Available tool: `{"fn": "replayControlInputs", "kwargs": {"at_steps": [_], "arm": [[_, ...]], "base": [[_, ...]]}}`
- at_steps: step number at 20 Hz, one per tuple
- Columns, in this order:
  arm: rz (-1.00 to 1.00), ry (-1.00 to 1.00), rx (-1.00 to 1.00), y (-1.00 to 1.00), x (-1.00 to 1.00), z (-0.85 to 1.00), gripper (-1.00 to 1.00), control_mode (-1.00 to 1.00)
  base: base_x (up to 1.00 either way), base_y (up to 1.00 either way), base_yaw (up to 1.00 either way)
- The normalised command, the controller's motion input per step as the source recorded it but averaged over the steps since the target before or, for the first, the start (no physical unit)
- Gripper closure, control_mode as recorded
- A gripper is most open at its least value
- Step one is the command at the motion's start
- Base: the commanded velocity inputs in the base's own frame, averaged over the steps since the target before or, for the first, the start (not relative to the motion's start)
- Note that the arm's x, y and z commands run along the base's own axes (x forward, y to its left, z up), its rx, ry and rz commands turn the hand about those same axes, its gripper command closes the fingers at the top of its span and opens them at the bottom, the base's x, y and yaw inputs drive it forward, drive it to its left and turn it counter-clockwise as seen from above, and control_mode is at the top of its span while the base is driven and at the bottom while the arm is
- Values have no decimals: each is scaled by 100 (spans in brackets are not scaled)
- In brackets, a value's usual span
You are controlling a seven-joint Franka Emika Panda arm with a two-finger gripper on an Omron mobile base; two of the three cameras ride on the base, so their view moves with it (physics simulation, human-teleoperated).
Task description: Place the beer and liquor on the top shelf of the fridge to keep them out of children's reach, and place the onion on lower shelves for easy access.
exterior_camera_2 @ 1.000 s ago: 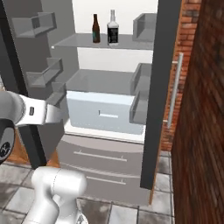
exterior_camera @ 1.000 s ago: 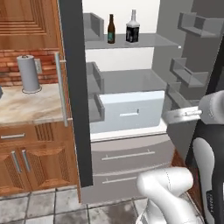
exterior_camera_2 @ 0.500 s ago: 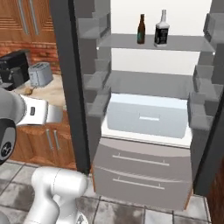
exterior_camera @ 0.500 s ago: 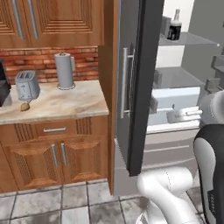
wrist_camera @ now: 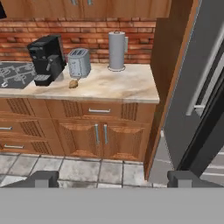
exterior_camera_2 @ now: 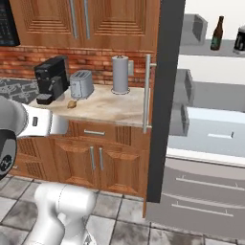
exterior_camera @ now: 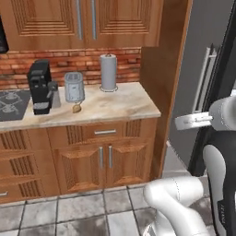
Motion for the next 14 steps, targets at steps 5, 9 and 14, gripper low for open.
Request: {"fn": "replayControlInputs", "kwargs": {"at_steps": [5, 9, 14], "arm": [[0, 0, 0, 0, 0, 0, -100, 100], [0, 0, 0, 0, 0, 0, -100, 100], [0, 0, 0, 0, 0, 0, -100, 100]], "base": [[19, 86, 0], [40, 50, 0], [52, 22, 0]]}}
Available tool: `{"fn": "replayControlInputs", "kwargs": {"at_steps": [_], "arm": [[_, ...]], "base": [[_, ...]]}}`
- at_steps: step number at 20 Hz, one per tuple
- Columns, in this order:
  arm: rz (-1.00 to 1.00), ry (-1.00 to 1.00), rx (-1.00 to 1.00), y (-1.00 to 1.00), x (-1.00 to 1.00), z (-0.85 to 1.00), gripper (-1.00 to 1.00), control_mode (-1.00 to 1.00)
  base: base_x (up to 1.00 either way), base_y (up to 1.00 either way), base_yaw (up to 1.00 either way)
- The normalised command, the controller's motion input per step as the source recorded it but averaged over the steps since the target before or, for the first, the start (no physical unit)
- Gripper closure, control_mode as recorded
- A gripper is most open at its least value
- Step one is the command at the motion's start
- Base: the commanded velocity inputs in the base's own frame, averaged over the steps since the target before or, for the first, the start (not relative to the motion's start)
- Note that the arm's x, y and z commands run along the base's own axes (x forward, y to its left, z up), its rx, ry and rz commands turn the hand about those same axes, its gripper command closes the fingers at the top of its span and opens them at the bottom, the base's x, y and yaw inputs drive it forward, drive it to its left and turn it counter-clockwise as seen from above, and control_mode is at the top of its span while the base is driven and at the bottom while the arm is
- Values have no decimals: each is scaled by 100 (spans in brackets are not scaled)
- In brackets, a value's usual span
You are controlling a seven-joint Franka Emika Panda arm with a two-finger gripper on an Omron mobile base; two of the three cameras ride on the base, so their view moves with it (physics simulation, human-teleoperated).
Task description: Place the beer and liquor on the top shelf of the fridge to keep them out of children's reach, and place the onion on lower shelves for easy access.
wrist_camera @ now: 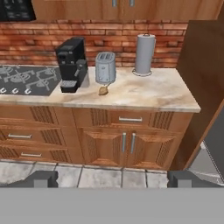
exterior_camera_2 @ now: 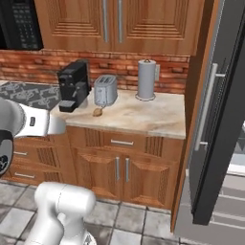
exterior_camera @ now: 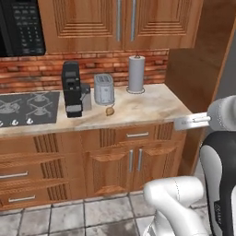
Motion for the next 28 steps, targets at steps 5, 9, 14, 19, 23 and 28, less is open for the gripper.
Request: {"fn": "replayControlInputs", "kwargs": {"at_steps": [5, 9, 14, 19, 23, 28], "arm": [[0, 0, 0, 0, 0, 0, -100, 100], [0, 0, 0, 0, 0, 0, -100, 100], [0, 0, 0, 0, 0, 0, -100, 100], [0, 0, 0, 0, 0, 0, -100, 100], [0, 0, 0, 0, 0, 0, -100, 100], [0, 0, 0, 0, 0, 0, -100, 100]], "base": [[57, 16, 0], [57, 24, 0], [48, 26, 0], [47, 31, 0], [45, 40, 0], [49, 45, 0]]}}
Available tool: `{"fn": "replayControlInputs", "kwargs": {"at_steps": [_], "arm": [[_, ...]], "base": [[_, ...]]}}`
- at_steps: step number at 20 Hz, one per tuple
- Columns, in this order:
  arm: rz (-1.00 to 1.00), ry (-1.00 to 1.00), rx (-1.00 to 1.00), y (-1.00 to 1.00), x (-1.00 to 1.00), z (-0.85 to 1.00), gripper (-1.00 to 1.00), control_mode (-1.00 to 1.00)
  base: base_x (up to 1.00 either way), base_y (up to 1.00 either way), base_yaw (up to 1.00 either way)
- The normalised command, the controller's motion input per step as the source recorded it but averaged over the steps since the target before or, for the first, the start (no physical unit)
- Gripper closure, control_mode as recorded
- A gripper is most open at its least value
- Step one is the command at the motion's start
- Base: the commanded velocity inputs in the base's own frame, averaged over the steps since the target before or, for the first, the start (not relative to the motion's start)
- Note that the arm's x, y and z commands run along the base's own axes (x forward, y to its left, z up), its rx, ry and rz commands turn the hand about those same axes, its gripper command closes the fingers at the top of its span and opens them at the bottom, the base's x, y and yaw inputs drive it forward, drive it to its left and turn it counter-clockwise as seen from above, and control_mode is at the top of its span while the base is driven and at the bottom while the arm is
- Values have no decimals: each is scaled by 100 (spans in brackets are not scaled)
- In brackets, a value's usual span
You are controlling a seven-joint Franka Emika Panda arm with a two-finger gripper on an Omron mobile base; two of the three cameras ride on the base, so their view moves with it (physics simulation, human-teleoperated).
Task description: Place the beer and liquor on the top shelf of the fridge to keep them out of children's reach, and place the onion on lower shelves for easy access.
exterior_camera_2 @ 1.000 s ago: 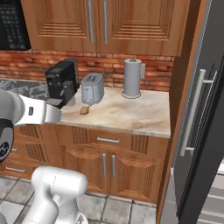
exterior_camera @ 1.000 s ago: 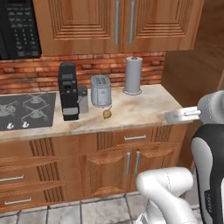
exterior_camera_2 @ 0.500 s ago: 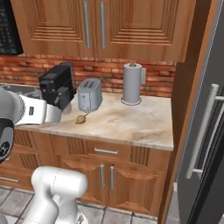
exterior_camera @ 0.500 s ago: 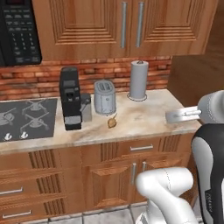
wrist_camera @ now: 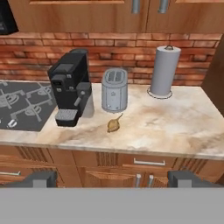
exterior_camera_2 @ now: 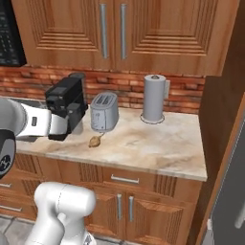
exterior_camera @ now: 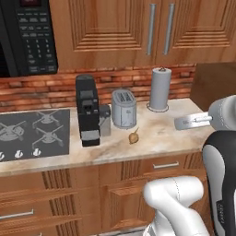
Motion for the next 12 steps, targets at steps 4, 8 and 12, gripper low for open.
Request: {"fn": "replayControlInputs", "kwargs": {"at_steps": [4, 8, 12], "arm": [[0, 0, 0, 0, 0, 0, -100, 100], [0, 0, 0, 0, 0, 0, -100, 100], [0, 0, 0, 0, 0, 0, -100, 100]], "base": [[44, 37, 0], [38, 23, 0], [33, 9, 0]]}}
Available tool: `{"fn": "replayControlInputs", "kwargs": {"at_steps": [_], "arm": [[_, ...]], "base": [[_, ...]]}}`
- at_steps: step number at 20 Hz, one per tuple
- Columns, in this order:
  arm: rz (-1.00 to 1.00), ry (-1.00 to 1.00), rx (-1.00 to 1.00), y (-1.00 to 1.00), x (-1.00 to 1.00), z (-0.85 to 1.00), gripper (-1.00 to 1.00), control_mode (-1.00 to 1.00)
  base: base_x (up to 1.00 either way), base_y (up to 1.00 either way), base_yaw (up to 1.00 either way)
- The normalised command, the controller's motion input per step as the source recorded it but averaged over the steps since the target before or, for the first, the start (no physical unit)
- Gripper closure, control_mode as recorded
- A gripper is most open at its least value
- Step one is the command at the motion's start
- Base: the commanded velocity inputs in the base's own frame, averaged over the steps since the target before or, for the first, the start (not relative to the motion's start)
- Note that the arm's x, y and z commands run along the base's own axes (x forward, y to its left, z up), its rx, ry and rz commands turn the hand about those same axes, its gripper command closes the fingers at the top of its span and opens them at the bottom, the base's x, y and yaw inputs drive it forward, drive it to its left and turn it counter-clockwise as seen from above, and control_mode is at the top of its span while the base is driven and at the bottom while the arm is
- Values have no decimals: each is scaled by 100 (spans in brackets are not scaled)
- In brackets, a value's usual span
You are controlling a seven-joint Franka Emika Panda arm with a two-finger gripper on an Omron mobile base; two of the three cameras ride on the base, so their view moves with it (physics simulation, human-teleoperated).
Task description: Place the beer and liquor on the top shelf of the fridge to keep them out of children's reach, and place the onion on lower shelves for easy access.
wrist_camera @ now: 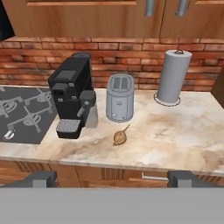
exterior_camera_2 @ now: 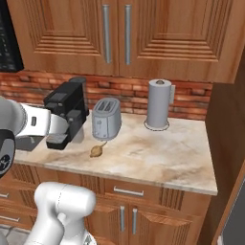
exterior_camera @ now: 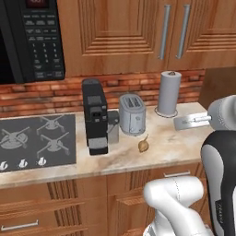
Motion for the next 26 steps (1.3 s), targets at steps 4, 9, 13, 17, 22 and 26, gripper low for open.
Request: {"fn": "replayControlInputs", "kwargs": {"at_steps": [4, 9, 13, 17, 22, 26], "arm": [[0, 0, 0, 0, 0, 0, -100, 100], [0, 0, 0, 0, 0, 0, -100, 100], [0, 0, 0, 0, 0, 0, -100, 100], [0, 0, 0, 0, 0, 0, -100, 100], [0, 13, 0, 0, 10, -38, -100, -100], [0, 19, 0, 0, 20, -47, -100, -100]], "base": [[33, 4, 0], [36, 6, 0], [27, 4, 0], [9, 0, 0], [0, 0, 0], [0, 0, 0]]}}
